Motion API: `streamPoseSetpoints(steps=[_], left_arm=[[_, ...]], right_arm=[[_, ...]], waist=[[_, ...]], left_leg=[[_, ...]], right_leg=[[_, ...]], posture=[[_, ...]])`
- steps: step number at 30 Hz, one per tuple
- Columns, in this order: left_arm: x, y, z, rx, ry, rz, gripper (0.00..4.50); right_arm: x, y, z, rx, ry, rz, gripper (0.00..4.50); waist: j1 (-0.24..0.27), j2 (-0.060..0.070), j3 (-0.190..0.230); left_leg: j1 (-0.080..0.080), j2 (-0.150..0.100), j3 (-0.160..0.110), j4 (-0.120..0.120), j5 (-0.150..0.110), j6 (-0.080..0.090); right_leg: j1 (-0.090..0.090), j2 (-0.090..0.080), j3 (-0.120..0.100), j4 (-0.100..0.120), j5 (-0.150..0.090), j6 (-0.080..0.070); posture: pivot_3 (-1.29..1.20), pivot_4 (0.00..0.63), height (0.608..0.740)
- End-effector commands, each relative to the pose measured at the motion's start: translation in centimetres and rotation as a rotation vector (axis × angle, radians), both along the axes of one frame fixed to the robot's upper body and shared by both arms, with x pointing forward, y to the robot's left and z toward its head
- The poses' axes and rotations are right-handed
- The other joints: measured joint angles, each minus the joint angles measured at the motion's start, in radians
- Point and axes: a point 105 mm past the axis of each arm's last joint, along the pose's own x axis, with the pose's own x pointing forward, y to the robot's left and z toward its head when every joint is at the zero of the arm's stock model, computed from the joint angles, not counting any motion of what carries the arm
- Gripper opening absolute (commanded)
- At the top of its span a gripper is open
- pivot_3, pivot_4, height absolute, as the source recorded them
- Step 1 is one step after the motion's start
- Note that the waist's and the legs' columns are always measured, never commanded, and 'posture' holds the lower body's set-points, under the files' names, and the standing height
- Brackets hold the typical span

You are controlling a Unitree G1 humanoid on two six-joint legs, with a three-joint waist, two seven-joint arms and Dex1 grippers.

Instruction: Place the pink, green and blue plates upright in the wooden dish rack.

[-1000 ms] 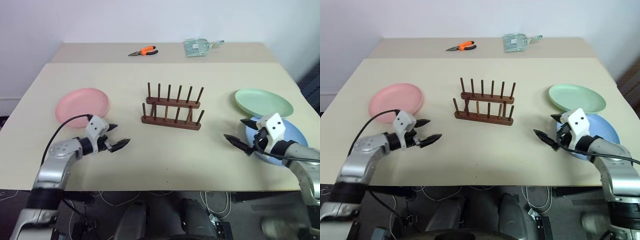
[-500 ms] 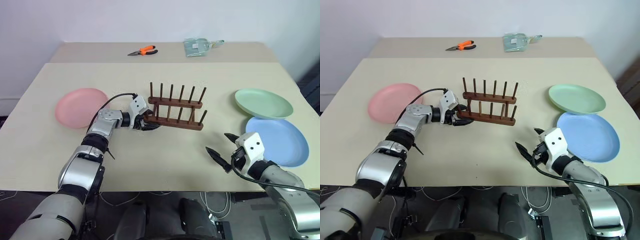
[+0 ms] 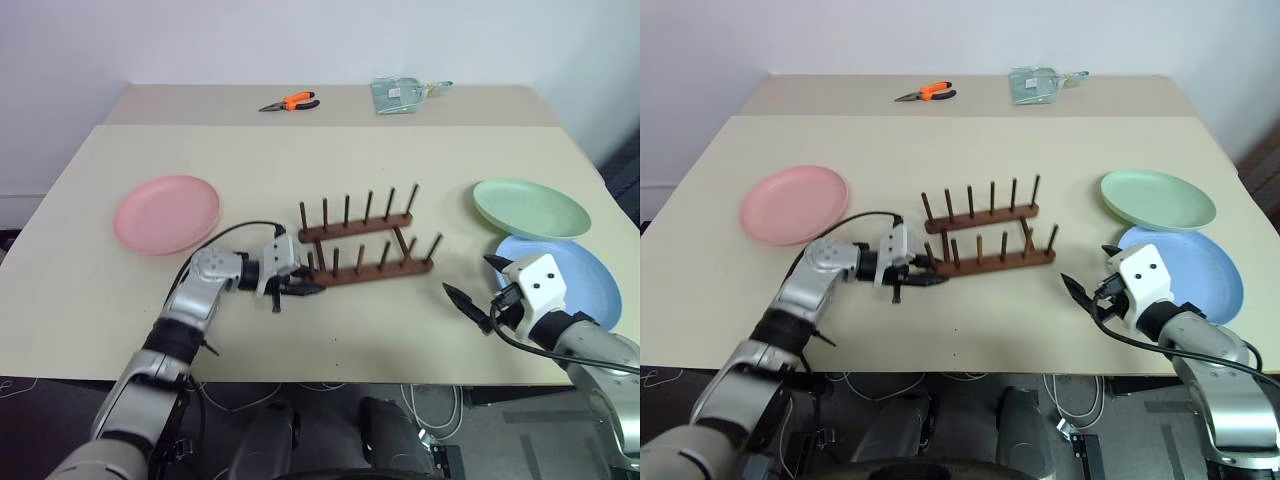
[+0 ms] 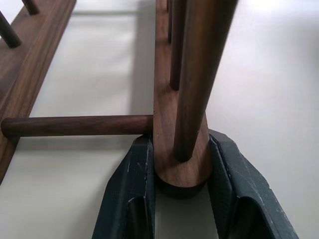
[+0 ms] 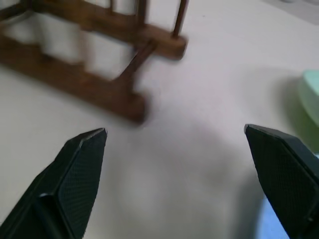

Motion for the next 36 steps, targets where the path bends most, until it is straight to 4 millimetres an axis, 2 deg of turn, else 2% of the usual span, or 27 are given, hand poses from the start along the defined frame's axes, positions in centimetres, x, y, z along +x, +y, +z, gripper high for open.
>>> streamPoseSetpoints(steps=[1, 4, 5, 6, 8, 9, 12, 14, 16, 17, 22, 26, 32, 36], left_arm=[[-1.1, -0.5, 0.9, 0.020, -0.012, -0.037, 2.71], [-0.4, 0.1, 0.6, 0.052, -0.038, 0.030, 4.17], [-0.2, 0.5, 0.5, 0.066, -0.038, 0.053, 4.46], [-0.2, 1.1, 0.4, 0.079, -0.036, 0.068, 4.46], [-0.5, 2.4, 0.5, 0.083, -0.004, 0.098, 4.50], [-1.2, 3.3, 0.5, 0.091, 0.032, 0.109, 4.21], [-3.2, 4.6, 0.6, 0.106, 0.125, 0.103, 3.15], [-5.0, 4.3, 0.8, 0.085, 0.184, 0.068, 2.12], [-5.9, 3.6, 1.0, 0.060, 0.207, 0.069, 1.06], [-6.0, 3.3, 1.0, 0.051, 0.214, 0.076, 0.60], [-6.8, 0.7, 0.0, 0.029, 0.217, 0.076, 0.60], [-3.6, -1.1, -1.3, 0.004, 0.079, 0.243, 0.60], [1.4, -0.9, -2.2, 0.011, -0.077, 0.472, 0.60], [3.7, -0.4, -1.6, -0.024, -0.110, 0.563, 0.60]], right_arm=[[-0.1, -1.4, 1.1, -0.033, -0.036, -0.019, 4.50], [-0.6, -2.5, 0.9, -0.050, -0.013, -0.038, 4.50], [-0.9, -2.8, 0.7, -0.052, 0.000, -0.041, 4.50], [-1.3, -3.1, 0.5, -0.057, 0.017, -0.039, 4.50], [-2.1, -3.3, 0.1, -0.055, 0.060, -0.025, 3.99], [-3.0, -2.8, -0.4, -0.046, 0.102, 0.008, 3.69], [-4.7, -1.2, -1.4, -0.030, 0.192, 0.106, 2.25], [-6.1, 1.0, -2.4, -0.010, 0.265, 0.203, 1.25], [-6.8, 2.6, -3.0, 0.008, 0.305, 0.271, 0.18], [-6.8, 3.0, -3.1, 0.009, 0.310, 0.284, 0.00], [-5.0, 4.9, -4.3, 0.006, 0.295, 0.282, 0.00], [-1.2, 5.8, -5.2, -0.121, 0.214, 0.228, 0.00], [3.3, 5.3, -5.4, -0.199, 0.115, 0.132, 0.00], [5.9, 5.3, -5.0, -0.220, 0.057, 0.095, 0.00]], waist=[[0.001, 0.000, 0.000], [0.000, 0.000, 0.000], [0.000, 0.000, 0.000], [0.000, 0.000, 0.000], [-0.003, 0.000, 0.000], [-0.007, 0.001, 0.000], [-0.012, 0.002, -0.001], [-0.014, 0.004, -0.001], [-0.012, 0.004, -0.002], [-0.010, 0.004, -0.002], [-0.001, 0.003, -0.002], [0.001, 0.002, -0.002], [0.000, -0.002, -0.008], [-0.002, -0.003, -0.011]], left_leg=[[0.000, 0.000, 0.000, 0.000, 0.000, 0.000], [0.000, 0.000, 0.000, 0.000, 0.000, 0.000], [0.000, 0.000, 0.000, 0.000, 0.000, 0.000], [0.000, 0.000, 0.000, 0.000, 0.000, 0.000], [0.000, 0.000, 0.000, 0.000, 0.000, 0.000], [0.000, 0.000, 0.000, 0.000, 0.000, 0.000], [0.001, 0.001, 0.001, -0.002, 0.000, 0.001], [0.001, 0.002, 0.001, -0.001, 0.000, 0.001], [0.001, 0.003, 0.001, -0.001, -0.001, 0.001], [0.001, 0.004, 0.001, 0.000, -0.001, 0.001], [0.000, 0.003, 0.001, 0.001, -0.001, 0.001], [0.000, 0.001, 0.001, 0.001, -0.001, 0.001], [0.002, 0.000, 0.001, 0.002, 0.000, 0.000], [0.004, 0.000, 0.001, 0.002, 0.000, 0.000]], right_leg=[[0.000, 0.000, 0.000, 0.000, -0.001, -0.001], [0.000, 0.000, 0.000, 0.000, -0.003, 0.001], [0.000, 0.000, 0.000, 0.000, -0.003, 0.001], [0.000, 0.000, 0.000, 0.000, -0.003, 0.001], [0.000, 0.000, 0.000, 0.000, -0.003, 0.001], [0.000, 0.000, 0.000, 0.000, -0.003, 0.001], [0.000, 0.001, 0.000, 0.000, -0.003, 0.001], [0.000, 0.001, 0.000, 0.000, -0.003, 0.001], [0.001, -0.001, 0.001, 0.000, -0.004, 0.001], [0.001, -0.001, 0.000, 0.000, -0.005, -0.001], [0.001, -0.001, 0.000, -0.002, -0.005, -0.001], [0.001, -0.001, 0.000, -0.002, -0.004, -0.001], [0.004, -0.001, 0.000, -0.002, -0.003, -0.002], [0.005, 0.000, 0.000, -0.001, -0.003, -0.001]], posture=[[0.00, 0.150, 0.740], [0.00, 0.150, 0.740], [0.00, 0.150, 0.740], [0.00, 0.150, 0.740], [0.00, 0.150, 0.740], [0.00, 0.150, 0.740], [0.00, 0.150, 0.740], [0.00, 0.150, 0.740], [0.00, 0.150, 0.740], [0.00, 0.150, 0.740], [0.00, 0.150, 0.740], [0.00, 0.150, 0.740], [0.00, 0.150, 0.740], [0.00, 0.150, 0.740]])
